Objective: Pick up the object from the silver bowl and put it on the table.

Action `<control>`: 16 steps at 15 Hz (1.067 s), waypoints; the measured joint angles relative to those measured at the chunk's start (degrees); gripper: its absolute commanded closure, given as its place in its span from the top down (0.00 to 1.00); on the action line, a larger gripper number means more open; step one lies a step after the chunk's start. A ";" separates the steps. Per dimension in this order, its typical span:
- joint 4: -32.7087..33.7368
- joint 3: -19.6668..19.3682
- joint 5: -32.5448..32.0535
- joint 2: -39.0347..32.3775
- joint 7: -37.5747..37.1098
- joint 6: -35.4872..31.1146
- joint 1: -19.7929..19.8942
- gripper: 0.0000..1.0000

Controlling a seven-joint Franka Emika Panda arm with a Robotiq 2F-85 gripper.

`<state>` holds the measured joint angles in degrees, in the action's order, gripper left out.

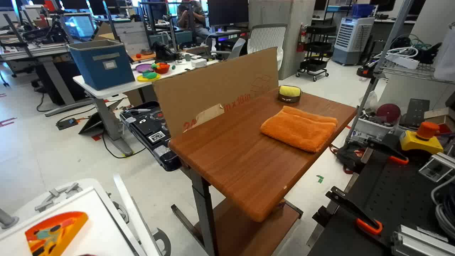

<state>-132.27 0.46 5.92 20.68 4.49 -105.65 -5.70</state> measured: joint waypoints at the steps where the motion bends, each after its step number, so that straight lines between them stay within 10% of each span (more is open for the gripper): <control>1: 0.01 0.00 0.00 0.00 0.00 -0.01 0.00 1.00; 10: 0.34 0.00 -0.73 -1.50 -0.10 -2.10 0.74 1.00; 16: 9.56 -2.35 -5.56 -17.38 5.24 -11.35 4.74 1.00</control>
<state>-122.71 -1.89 0.36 3.31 9.73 -117.00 -0.96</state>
